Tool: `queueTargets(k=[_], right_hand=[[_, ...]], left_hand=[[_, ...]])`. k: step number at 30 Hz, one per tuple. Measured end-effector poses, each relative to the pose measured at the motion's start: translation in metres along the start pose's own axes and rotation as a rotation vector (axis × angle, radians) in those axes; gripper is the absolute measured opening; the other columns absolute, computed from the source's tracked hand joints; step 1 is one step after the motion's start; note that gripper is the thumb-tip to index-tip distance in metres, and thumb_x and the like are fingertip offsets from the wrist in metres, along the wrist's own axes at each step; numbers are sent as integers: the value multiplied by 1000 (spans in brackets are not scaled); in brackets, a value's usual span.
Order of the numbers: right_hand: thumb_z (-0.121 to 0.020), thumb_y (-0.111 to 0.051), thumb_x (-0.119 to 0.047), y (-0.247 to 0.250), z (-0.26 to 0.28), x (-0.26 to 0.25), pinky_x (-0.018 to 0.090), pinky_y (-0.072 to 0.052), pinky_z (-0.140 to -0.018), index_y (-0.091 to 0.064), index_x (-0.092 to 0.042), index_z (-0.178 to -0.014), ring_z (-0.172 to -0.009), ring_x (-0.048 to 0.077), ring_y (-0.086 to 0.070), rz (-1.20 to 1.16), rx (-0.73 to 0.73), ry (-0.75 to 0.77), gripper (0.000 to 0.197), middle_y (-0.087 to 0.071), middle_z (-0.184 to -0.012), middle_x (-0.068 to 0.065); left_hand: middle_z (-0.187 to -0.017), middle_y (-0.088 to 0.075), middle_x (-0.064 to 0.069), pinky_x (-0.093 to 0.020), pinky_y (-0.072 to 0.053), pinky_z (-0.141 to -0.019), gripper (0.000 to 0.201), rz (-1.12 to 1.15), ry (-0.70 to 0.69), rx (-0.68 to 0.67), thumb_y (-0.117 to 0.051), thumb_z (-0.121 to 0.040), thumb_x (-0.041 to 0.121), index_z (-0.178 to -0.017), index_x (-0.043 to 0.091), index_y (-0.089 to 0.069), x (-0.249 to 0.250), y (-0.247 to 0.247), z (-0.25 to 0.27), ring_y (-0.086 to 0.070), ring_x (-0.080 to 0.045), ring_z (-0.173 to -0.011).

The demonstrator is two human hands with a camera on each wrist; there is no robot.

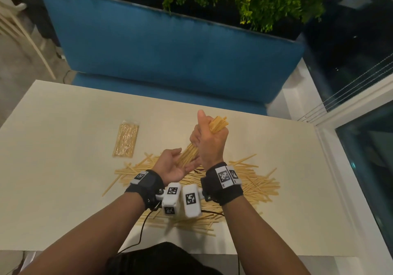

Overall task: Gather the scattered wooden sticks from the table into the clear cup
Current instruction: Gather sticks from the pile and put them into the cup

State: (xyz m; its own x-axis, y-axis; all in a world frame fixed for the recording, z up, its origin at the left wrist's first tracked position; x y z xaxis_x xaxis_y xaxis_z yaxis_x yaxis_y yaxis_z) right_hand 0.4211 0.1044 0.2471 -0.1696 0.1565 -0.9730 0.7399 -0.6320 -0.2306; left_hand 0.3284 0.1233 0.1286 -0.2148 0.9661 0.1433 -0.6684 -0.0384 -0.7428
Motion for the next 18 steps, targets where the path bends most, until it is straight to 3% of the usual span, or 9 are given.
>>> queueTargets(k=[2, 4, 5, 8, 10, 14, 18], right_hand=[[-104, -59, -13, -2, 4, -3, 39, -18, -45, -37, 6, -59, -44, 36, -14, 23, -8, 26, 54, -20, -50, 24], [-103, -62, -15, -3, 6, 0, 37, -23, -44, -40, 12, -62, -44, 43, -18, 63, -14, 23, 53, -25, -51, 29], [-102, -64, -17, -2, 7, 4, 34, -26, -44, -42, 13, -64, -44, 44, -22, 87, -11, 8, 53, -29, -51, 31], [-100, -68, -25, 3, 10, 20, 31, -42, -50, -50, 16, -68, -46, 31, -41, 150, -17, -59, 56, -45, -52, 25], [-99, -69, -30, 5, 10, 26, 34, -48, -56, -52, 17, -68, -50, 27, -47, 180, -41, -94, 58, -51, -55, 19], [-99, -69, -31, 4, 14, 30, 33, -51, -58, -54, 13, -69, -51, 27, -51, 188, -75, -106, 56, -53, -55, 19], [-98, -70, -31, 1, 18, 39, 37, -57, -66, -58, 10, -75, -53, 32, -58, 249, -131, -110, 48, -59, -62, 31]], left_hand=[[-101, -70, -26, -37, -44, -108, 40, 13, 1, -38, -37, -96, 16, -110, -10, -63, 1, -9, 4, -69, -37, -97], [-89, -71, -22, -40, -59, -87, 36, 11, 6, -74, -43, -88, 12, -101, -10, -67, 2, -18, 11, -73, -34, -82], [-88, -71, -21, -41, -61, -79, 35, 13, 11, -93, -43, -87, 12, -105, -9, -66, 3, -22, 13, -73, -33, -79], [-101, -69, -22, -50, -62, -81, 38, 20, 34, -109, -38, -97, 13, -124, -6, -56, 7, -23, 17, -73, -34, -88], [-103, -70, -25, -51, -62, -78, 41, 10, 71, -105, -31, -103, 15, -128, -6, -55, 7, -20, 19, -74, -37, -90], [-103, -69, -27, -50, -62, -80, 41, -8, 123, -125, -33, -102, 18, -123, -6, -59, 4, -23, 23, -73, -37, -92], [-93, -73, -27, -46, -62, -63, 53, -31, 71, -159, -30, -105, 21, -99, -9, -73, 5, -38, 31, -76, -37, -82]])
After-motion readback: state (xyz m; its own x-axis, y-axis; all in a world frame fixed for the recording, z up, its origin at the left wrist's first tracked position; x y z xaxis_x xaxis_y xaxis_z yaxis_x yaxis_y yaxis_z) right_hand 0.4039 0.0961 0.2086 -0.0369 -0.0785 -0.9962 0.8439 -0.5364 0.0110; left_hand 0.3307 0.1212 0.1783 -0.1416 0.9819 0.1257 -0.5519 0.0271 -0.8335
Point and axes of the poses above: each hand's wrist, its own z-axis away from the middle knuckle, its own y-axis out of the back of the hand, x = y × z, the point moved 4 cm from there along -z, towards the middle knuckle
